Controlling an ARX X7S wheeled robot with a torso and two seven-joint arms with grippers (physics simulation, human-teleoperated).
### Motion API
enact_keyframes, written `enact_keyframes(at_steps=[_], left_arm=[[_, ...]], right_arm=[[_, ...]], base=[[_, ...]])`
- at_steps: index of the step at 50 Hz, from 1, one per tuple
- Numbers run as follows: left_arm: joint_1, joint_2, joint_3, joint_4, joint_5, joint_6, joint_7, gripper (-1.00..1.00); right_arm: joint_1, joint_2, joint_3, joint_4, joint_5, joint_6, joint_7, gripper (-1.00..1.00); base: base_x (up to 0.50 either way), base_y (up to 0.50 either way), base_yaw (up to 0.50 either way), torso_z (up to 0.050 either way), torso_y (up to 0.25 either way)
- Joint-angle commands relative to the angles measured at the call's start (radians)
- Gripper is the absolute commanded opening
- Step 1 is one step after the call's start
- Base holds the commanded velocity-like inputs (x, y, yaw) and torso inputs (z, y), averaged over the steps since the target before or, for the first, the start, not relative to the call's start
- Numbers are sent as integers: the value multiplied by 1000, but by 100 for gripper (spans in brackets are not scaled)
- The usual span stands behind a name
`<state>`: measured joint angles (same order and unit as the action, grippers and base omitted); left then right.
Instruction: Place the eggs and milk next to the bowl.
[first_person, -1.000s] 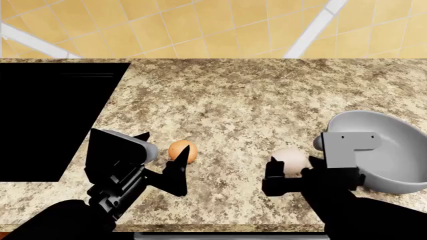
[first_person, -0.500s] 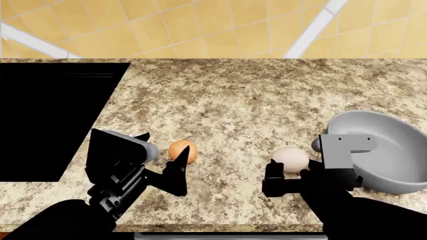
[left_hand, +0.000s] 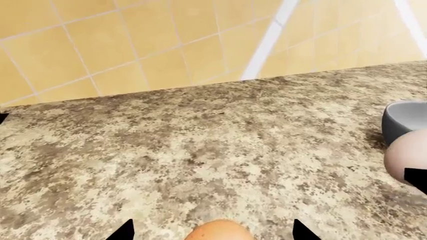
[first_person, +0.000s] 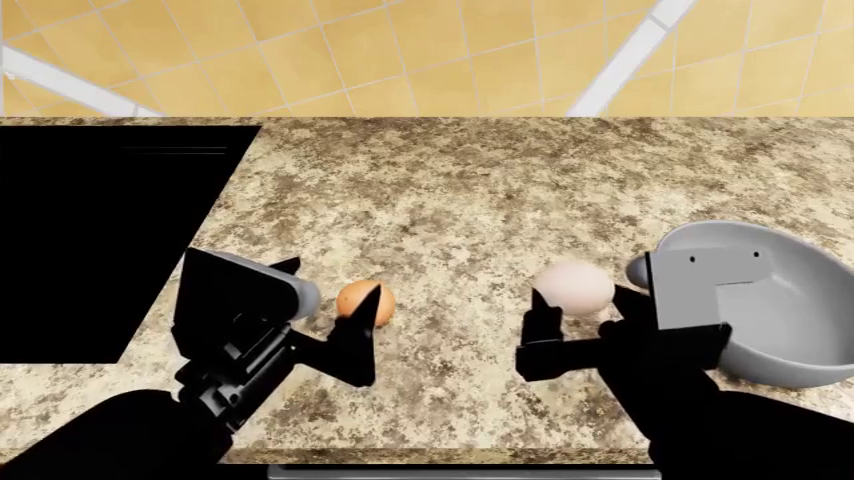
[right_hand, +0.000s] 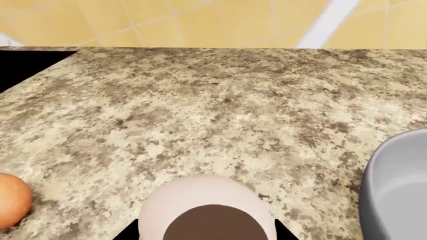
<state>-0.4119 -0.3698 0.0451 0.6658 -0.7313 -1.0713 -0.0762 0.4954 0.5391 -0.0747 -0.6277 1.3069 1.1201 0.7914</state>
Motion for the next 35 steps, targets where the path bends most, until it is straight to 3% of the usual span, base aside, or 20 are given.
enact_keyframes(at_steps=[1,18,35], left_arm=[[-78,-26,16,-16,-20,-51,3,100],[-258,-81,114,-243,-30,-104,137,100],[-243,-115,175,-275,-35,-106,194,100]], right_arm=[[31,3,-13,-47,8,9,-24,-100],[34,-2,-34,-13,-26,-14,-61,-100],[32,-2,-49,-1,-52,-33,-78,-100]], base=[[0,0,0,0,0],[0,0,0,0,0],[0,0,0,0,0]])
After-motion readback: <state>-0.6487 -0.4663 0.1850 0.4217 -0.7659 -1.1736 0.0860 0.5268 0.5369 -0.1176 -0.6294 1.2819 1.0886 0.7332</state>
